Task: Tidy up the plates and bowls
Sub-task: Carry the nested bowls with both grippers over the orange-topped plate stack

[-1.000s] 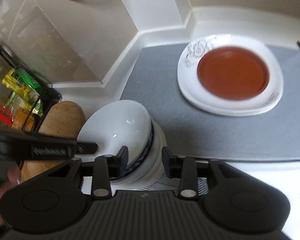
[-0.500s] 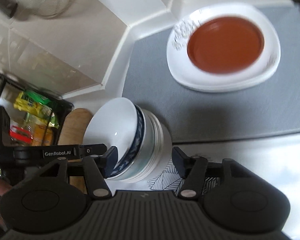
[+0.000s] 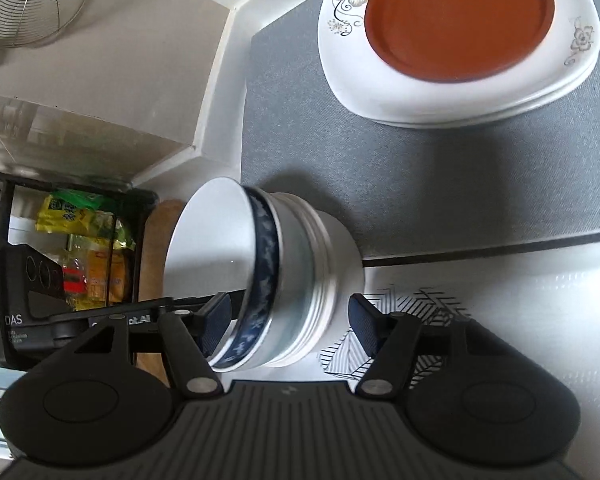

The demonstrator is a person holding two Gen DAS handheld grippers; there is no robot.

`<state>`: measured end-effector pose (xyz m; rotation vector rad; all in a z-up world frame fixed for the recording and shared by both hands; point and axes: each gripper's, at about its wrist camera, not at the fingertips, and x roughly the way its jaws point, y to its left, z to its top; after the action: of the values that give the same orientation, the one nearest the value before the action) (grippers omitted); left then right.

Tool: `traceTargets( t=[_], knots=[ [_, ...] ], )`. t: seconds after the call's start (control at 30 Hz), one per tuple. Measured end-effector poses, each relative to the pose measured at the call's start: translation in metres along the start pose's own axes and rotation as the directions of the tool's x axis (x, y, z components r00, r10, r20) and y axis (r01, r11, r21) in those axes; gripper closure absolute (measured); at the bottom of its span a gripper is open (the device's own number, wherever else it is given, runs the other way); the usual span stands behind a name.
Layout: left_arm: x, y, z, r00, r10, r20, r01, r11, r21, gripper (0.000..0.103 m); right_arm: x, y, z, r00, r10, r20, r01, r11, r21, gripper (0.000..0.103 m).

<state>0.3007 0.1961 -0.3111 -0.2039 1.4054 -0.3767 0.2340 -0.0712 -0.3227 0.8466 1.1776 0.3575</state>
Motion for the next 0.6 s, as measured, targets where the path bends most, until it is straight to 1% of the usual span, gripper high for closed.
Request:
traceTargets(
  t=[0.07,0.17,0.23,0.3,0.37,0.43,0.5,0.6],
  knots=[
    [0.002,0.002,0.002,1.000,-0.018,-0.004,0.018,1.000,0.006,0.043,0.000,-0.002,0.001,1.000,0.005,0.000,-0.005,1.000,0.017,0.033],
    [0.004,0.001,0.006,0.999,-0.038,0.006,0.038,0.999,0.022,0.042,0.004,-0.003,0.003,1.000,-0.010,-0.002,0.010,1.000,0.013,0.032],
    [0.007,0.003,0.010,0.998,-0.060,0.001,0.060,0.998,0.014,0.040,0.006,-0.008,0.004,1.000,-0.018,0.005,0.018,0.999,0.027,0.028],
    [0.012,0.005,0.014,0.997,-0.076,-0.008,0.076,0.997,0.004,0.033,0.010,-0.013,0.003,1.000,-0.007,0.001,0.007,0.999,0.052,0.026],
    [0.014,0.006,0.016,0.997,-0.074,-0.012,0.074,0.997,-0.002,0.030,0.015,-0.016,0.003,1.000,-0.003,-0.020,0.005,0.998,0.067,0.023],
    [0.014,0.006,0.017,0.997,-0.078,-0.012,0.078,0.997,-0.008,0.030,0.022,-0.015,0.004,0.998,-0.003,-0.055,0.007,0.998,0.064,0.020],
    [0.015,0.007,0.017,0.996,-0.088,-0.009,0.087,0.996,-0.022,0.029,0.029,-0.013,0.006,0.997,-0.015,-0.080,0.019,0.999,0.042,0.020],
    [0.017,0.010,0.016,0.995,-0.097,-0.005,0.097,0.994,-0.051,0.028,0.034,-0.009,0.010,0.997,-0.019,-0.074,0.022,0.999,0.033,0.021]
  ],
)
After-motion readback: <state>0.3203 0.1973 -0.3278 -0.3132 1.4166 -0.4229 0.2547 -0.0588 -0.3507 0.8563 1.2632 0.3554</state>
